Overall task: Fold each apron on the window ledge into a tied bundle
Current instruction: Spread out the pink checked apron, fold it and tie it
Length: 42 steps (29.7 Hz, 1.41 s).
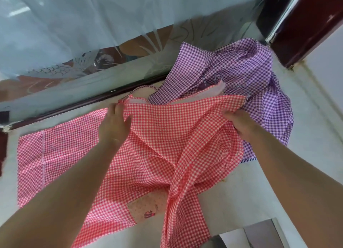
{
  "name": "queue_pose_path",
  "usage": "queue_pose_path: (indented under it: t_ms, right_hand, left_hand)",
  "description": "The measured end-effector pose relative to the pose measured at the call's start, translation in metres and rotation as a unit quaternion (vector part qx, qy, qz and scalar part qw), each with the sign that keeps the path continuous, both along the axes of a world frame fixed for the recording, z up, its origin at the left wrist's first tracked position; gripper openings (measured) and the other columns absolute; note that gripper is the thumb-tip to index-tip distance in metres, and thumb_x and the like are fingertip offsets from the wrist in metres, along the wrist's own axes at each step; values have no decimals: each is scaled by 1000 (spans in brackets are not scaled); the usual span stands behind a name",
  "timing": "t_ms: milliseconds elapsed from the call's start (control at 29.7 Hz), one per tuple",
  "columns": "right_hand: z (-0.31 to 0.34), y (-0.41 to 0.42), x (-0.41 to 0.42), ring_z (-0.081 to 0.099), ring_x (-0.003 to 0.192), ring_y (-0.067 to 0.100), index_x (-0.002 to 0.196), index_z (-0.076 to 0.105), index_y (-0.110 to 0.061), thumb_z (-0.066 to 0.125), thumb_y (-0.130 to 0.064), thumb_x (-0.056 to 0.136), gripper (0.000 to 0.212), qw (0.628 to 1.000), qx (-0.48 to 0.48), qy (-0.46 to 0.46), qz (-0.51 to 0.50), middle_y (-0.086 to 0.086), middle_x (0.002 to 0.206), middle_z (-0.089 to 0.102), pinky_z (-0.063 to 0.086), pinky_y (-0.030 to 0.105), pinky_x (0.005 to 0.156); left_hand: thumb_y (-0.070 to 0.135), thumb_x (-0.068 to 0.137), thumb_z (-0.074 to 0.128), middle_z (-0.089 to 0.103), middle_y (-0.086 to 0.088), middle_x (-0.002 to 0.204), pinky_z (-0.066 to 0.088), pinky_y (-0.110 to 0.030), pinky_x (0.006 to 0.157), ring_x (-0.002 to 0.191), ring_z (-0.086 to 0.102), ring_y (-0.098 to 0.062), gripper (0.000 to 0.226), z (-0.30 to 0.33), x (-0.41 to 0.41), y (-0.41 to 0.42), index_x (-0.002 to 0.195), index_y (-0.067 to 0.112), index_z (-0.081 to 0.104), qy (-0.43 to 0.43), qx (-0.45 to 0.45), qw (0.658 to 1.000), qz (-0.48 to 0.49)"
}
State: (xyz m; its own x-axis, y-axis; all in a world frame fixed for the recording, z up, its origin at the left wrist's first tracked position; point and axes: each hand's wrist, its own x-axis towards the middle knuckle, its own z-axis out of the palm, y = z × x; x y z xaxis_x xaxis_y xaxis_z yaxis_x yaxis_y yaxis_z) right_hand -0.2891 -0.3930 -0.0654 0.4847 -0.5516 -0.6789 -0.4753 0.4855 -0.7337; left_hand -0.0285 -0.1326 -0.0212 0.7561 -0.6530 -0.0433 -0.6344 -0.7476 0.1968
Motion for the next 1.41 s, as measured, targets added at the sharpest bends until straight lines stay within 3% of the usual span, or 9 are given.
queue_pose_path:
  t_ms: [235, 370, 471, 672, 840, 941, 1109, 1311, 1412]
  right_hand:
    - [82, 40, 29, 53, 68, 4, 96, 64, -12, 58, -41, 91, 30, 934, -276, -19, 225, -6, 81, 59, 40, 20, 62]
    - [128, 62, 34, 53, 57, 30, 76, 53, 8, 54, -55, 87, 65, 926, -270, -55, 257, 25, 66, 52, 34, 31, 54]
    - [154, 55, 30, 71, 84, 30, 91, 69, -7, 61, -53, 84, 47, 967, -144, -105, 184, 15, 91, 73, 57, 40, 76]
    - [103, -2, 9, 60, 75, 22, 92, 62, -6, 37, -55, 98, 54, 928, -353, 123, 2, 4, 78, 59, 37, 25, 67]
    - [42, -24, -11, 57, 110, 27, 129, 55, -9, 27, -57, 99, 64, 981, -115, 144, -60, 14, 120, 59, 41, 30, 92]
    - [27, -23, -25, 62, 80, 24, 97, 63, -6, 53, -31, 95, 27, 990, -16, 119, -73, 12, 91, 64, 49, 21, 69]
    - [32, -8, -25, 57, 80, 25, 103, 66, -5, 53, -20, 88, 24, 916, -323, 228, 67, 18, 90, 64, 34, 28, 60]
    - [39, 13, -17, 39, 128, 35, 138, 37, -19, 57, -36, 91, 53, 837, -457, 301, 7, 12, 141, 41, 35, 48, 100]
    - [39, 39, -14, 53, 103, 30, 117, 49, -13, 51, -41, 93, 37, 855, -442, 272, -21, 10, 115, 55, 42, 39, 80]
  left_hand:
    - [18, 97, 49, 2, 6, 161, 52, -36, 74, 106, 61, -27, 70, -3, 12, -41, 153, 27, 8, 60, 98, 991, -66]
    - [16, 95, 52, 23, -6, 157, 34, -45, 111, 135, 38, -32, 69, -9, 52, -52, 153, 26, 15, 133, 211, 960, -124]
    - [16, 96, 48, 56, -17, 131, 42, -43, 103, 121, 52, -33, 38, -11, 70, -53, 132, 11, 53, 126, 285, 935, -170]
    - [3, 89, 54, 30, -25, 143, 37, -33, 103, 128, 41, -38, 46, -32, 44, -43, 135, 7, 47, 191, -92, 975, 72]
    - [1, 85, 57, 26, -19, 146, 39, -50, 105, 127, 40, -39, 60, -39, -25, -14, 140, 6, 35, 139, -165, 974, 72]
    - [24, 88, 57, 50, -16, 112, 50, -50, 82, 99, 52, -32, 35, -36, -82, 2, 113, 1, 54, 70, -174, 979, -77]
    - [89, 70, 19, 59, 11, 99, 50, -31, 78, 87, 60, -15, 82, -24, -148, 10, 109, 24, 48, 247, 64, 953, -162]
    - [84, 72, 42, 62, 1, 119, 48, -37, 95, 109, 59, -24, 81, -22, -169, 18, 126, 24, 45, 266, 221, 919, -188]
    - [80, 75, 46, 58, -4, 130, 43, -35, 100, 118, 55, -26, 83, -18, -179, 25, 135, 23, 46, 278, 261, 902, -202]
